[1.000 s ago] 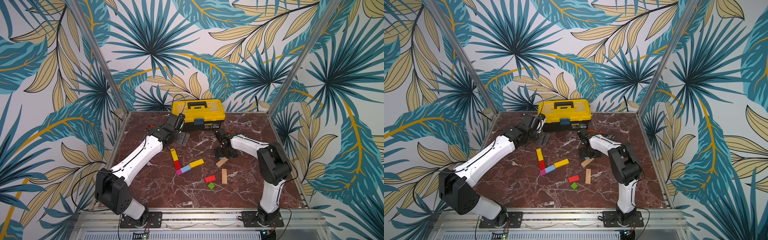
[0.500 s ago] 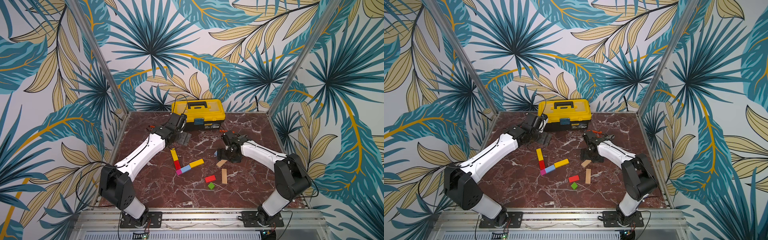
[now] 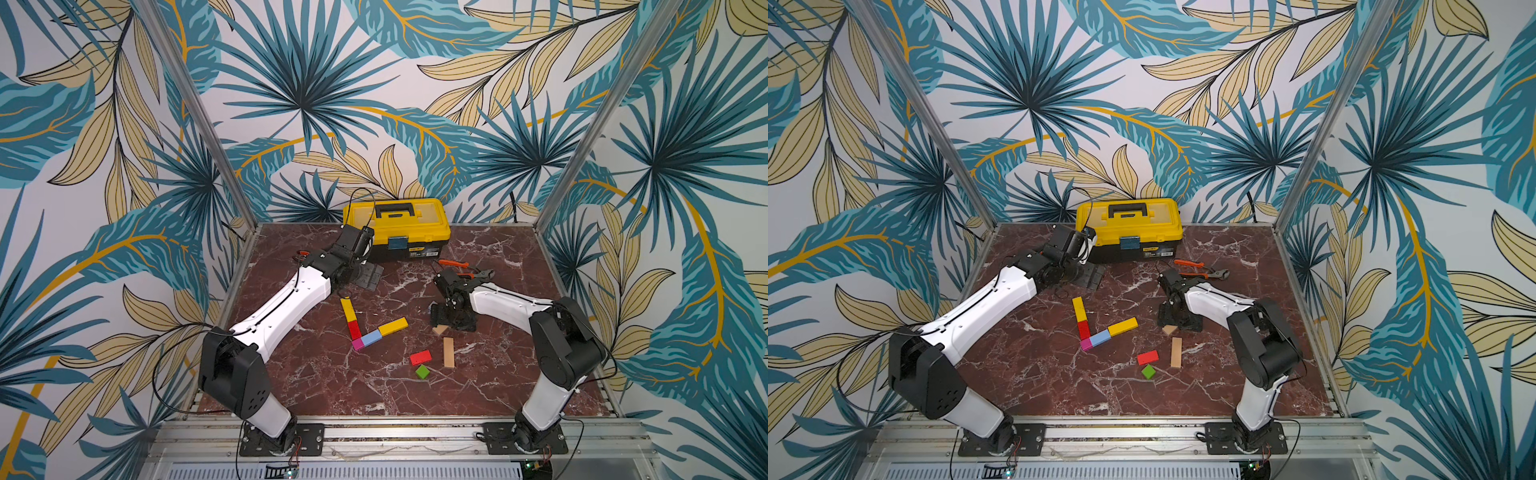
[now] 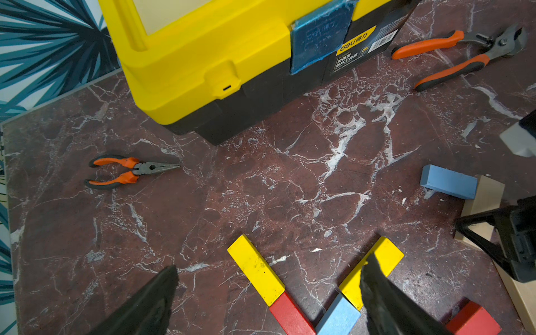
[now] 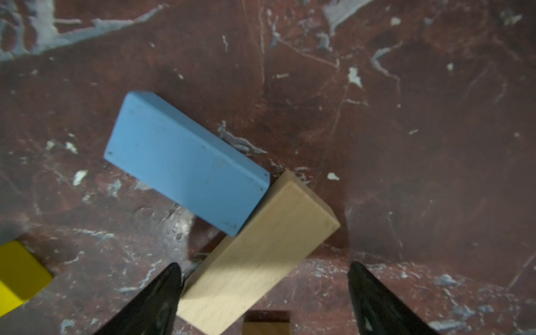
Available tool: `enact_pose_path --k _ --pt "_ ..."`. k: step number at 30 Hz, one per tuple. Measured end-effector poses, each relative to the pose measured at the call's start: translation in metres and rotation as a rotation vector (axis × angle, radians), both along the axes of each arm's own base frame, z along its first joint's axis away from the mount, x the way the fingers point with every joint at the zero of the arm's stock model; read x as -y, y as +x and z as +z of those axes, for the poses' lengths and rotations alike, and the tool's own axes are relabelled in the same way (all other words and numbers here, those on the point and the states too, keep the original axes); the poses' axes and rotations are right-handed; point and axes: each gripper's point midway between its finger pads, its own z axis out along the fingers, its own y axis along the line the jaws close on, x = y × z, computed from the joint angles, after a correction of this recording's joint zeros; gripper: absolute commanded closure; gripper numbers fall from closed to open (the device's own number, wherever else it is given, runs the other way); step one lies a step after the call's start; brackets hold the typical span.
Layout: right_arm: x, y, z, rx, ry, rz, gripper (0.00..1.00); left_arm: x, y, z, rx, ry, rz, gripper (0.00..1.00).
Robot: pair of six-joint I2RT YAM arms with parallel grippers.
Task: Assemble the letter v with building blocks
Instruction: Pick up the building block from the center of the board.
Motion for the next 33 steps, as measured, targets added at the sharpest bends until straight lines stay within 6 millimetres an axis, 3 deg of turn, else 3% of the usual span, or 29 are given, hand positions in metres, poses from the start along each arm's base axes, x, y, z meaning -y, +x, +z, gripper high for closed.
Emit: enact_pose_path --k 7,14,19,25,29,33 --pt "0.003 0.004 -0.003 0.007 -0.022 -0.016 0.47 0.001 0.000 0.000 -0.002 -0.004 -0.004 0.01" --pt "0.009 0.005 -0.002 0.020 -0.055 -0.019 0.70 0.002 -0.001 0.000 -0.005 -0.009 -0.009 0.01" --pt "0.014 0.008 0.011 0.059 -0.076 -0.023 0.74 0.003 -0.001 0.000 -0.006 -0.012 -0.011 0.01" --pt "0.019 0.014 0.055 0.163 -0.077 0.007 0.76 0.003 -0.001 0.000 -0.007 -0.012 -0.011 0.01" --pt "0.003 0.028 0.076 0.202 -0.071 0.087 0.76 0.003 -0.001 0.000 -0.007 -0.013 -0.011 0.01" --pt "-0.023 0.039 0.076 0.190 -0.052 0.181 0.76 0.004 -0.002 0.000 -0.009 -0.020 -0.013 0.01"
